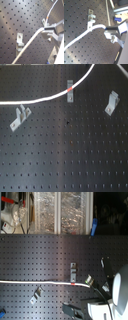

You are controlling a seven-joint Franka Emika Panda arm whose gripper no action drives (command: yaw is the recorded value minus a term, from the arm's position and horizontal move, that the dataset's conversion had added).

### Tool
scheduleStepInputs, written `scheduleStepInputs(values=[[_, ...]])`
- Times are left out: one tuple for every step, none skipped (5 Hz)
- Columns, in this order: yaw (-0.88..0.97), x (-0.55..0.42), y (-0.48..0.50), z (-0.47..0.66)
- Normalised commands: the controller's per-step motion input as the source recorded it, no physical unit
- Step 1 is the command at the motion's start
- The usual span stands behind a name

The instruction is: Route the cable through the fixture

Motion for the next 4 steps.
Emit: scheduleStepInputs(values=[[-0.31, 0.185, -0.577, 0.21], [-0.21, -0.008, -0.545, 0.27], [-0.26, -0.111, -0.247, 0.31], [-0.27, -0.501, 0.185, 0.41]])
